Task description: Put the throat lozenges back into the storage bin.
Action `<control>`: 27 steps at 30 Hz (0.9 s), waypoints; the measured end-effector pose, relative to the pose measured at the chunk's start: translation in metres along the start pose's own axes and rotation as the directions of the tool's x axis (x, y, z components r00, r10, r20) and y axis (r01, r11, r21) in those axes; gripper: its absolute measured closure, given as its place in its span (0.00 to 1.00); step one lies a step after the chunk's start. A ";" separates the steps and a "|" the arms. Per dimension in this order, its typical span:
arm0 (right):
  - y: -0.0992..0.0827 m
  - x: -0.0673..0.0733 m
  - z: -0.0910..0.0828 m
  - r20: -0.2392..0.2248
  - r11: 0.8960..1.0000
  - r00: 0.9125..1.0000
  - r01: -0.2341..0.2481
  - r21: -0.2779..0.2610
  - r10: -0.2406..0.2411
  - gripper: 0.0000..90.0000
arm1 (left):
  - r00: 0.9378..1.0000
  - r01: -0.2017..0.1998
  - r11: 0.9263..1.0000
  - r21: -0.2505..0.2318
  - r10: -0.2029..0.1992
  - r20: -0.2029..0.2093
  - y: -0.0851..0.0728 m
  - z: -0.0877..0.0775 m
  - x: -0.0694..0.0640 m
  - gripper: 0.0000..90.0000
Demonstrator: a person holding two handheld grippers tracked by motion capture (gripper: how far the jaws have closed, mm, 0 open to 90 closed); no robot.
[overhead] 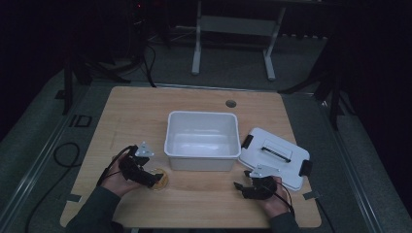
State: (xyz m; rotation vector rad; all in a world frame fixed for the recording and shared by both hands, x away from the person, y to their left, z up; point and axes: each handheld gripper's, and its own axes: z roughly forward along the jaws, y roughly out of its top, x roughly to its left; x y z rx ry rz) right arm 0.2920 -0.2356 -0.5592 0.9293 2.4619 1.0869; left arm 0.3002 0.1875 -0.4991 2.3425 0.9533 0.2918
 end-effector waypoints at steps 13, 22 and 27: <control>0.000 0.000 0.000 -0.003 1.000 1.000 0.002 0.000 -0.002 0.38 | 1.000 -0.022 0.998 0.060 0.021 0.020 -0.002 0.006 -0.002 0.16; 0.000 0.001 0.000 -0.008 1.000 1.000 0.006 0.001 -0.006 0.38 | 0.999 -0.043 0.995 0.086 0.041 0.025 -0.002 0.012 -0.006 0.12; 0.000 0.001 0.000 -0.009 1.000 1.000 0.006 0.001 -0.006 0.38 | 0.998 -0.054 0.992 0.113 0.050 0.036 -0.003 0.017 -0.007 0.10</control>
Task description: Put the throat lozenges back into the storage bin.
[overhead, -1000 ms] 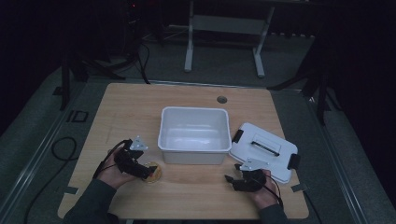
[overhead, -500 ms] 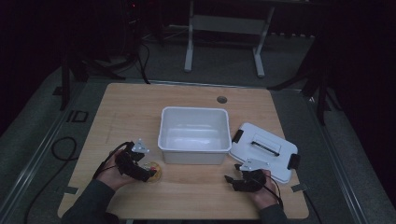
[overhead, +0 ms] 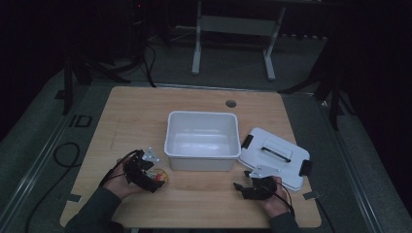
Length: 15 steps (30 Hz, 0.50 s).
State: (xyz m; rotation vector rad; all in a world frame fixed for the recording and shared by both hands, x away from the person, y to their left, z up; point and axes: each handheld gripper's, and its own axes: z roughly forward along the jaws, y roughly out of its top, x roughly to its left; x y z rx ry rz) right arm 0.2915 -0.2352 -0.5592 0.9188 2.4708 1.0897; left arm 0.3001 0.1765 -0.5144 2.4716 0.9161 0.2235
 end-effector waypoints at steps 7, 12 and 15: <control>0.000 0.000 0.000 -0.002 1.000 1.000 0.002 0.001 -0.002 0.38 | 1.000 -0.026 0.999 0.038 0.026 0.009 0.001 0.005 -0.004 0.07; 0.000 0.000 0.000 -0.002 1.000 1.000 0.002 0.001 -0.002 0.38 | 0.999 -0.052 0.996 0.068 0.051 0.009 0.003 0.008 -0.006 0.07; 0.000 0.000 0.000 -0.002 1.000 1.000 0.003 0.001 -0.003 0.38 | 0.998 -0.059 0.996 0.071 0.059 0.007 0.004 0.009 -0.007 0.09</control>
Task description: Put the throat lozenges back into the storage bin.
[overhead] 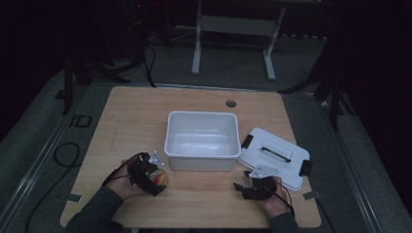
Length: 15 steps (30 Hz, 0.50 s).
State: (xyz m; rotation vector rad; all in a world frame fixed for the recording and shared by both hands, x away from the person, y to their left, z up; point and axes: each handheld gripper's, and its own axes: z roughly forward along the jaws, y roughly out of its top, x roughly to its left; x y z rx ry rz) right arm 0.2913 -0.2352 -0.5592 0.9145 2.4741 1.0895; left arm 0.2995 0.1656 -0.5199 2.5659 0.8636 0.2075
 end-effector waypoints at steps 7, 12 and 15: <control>0.000 0.000 0.000 0.000 1.000 1.000 0.000 0.000 0.000 0.38 | 1.000 -0.021 1.000 0.019 0.021 -0.011 0.001 0.002 -0.001 0.15; 0.000 0.000 0.000 0.000 1.000 1.000 0.000 0.000 0.000 0.37 | 0.999 -0.038 0.998 0.046 0.038 0.001 0.003 0.003 0.000 0.16; 0.000 0.000 0.000 0.000 1.000 1.000 0.000 0.000 0.000 0.38 | 0.999 -0.050 0.997 0.066 0.049 0.009 0.004 0.004 0.000 0.16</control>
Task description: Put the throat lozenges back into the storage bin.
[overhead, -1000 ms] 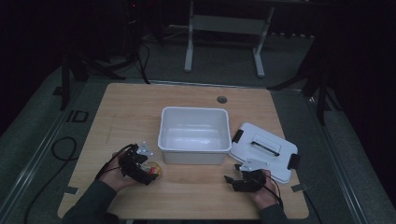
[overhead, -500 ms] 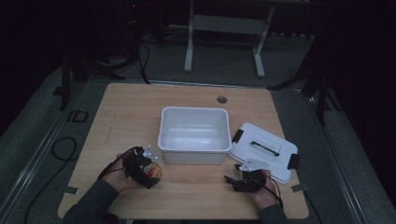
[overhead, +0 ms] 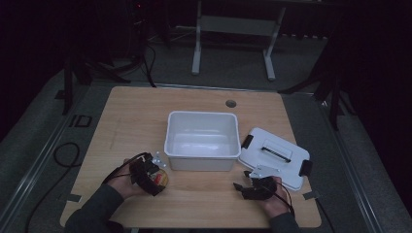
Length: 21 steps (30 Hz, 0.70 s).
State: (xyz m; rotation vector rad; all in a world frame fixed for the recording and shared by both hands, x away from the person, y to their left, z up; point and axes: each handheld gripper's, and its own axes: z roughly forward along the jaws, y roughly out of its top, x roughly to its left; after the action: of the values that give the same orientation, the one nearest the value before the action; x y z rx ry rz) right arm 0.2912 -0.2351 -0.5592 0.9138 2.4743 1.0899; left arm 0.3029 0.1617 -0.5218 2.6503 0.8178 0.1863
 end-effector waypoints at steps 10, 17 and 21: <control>0.000 0.000 0.000 0.000 1.000 1.000 0.000 0.000 0.000 0.37 | 1.000 -0.026 0.999 0.030 0.026 0.001 -0.001 0.001 0.001 0.21; 0.000 0.000 0.000 0.000 1.000 1.000 0.001 0.000 -0.001 0.37 | 0.998 -0.055 0.996 0.067 0.055 -0.007 0.002 0.002 0.000 0.21; 0.000 0.000 0.000 -0.001 1.000 1.000 0.002 0.000 -0.002 0.37 | 0.998 -0.068 0.995 0.079 0.068 -0.003 0.002 0.004 0.001 0.21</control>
State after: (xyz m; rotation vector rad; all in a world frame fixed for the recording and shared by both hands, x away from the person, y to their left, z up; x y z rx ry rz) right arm 0.2912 -0.2352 -0.5592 0.9104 2.4754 1.0901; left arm 0.3057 0.1592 -0.5246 2.7549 0.7520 0.1828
